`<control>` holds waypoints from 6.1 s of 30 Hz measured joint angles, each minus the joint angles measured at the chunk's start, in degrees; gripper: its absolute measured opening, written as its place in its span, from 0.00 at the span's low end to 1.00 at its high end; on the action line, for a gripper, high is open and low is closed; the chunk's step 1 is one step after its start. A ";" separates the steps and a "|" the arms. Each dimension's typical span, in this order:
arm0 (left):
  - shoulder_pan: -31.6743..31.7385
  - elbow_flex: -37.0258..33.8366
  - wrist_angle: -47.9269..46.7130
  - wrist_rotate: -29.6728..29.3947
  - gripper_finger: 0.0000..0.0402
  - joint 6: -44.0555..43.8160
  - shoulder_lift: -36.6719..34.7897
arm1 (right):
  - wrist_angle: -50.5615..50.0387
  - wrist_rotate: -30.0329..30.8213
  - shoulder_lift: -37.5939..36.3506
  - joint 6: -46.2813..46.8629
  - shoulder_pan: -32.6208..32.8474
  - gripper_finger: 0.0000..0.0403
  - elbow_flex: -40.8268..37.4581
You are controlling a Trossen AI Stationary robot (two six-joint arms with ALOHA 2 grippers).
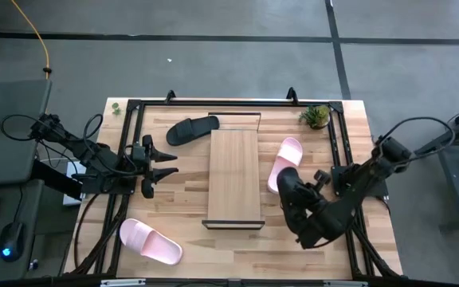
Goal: Pick and place slides into the shelf
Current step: Put the bottom black slipper on the shelf
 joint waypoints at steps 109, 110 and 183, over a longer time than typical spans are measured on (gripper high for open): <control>7.89 0.00 36.04 31.62 0.42 41.30 31.63 | 80.20 -36.46 -8.68 -95.61 -24.63 0.00 -0.04; 7.93 0.00 36.29 31.62 0.42 41.28 31.63 | 80.57 -36.56 -8.44 -95.91 -24.63 0.00 -0.04; 7.85 -0.02 35.96 29.62 0.06 44.34 31.66 | 88.53 -32.71 -4.09 -98.39 -25.90 0.01 0.00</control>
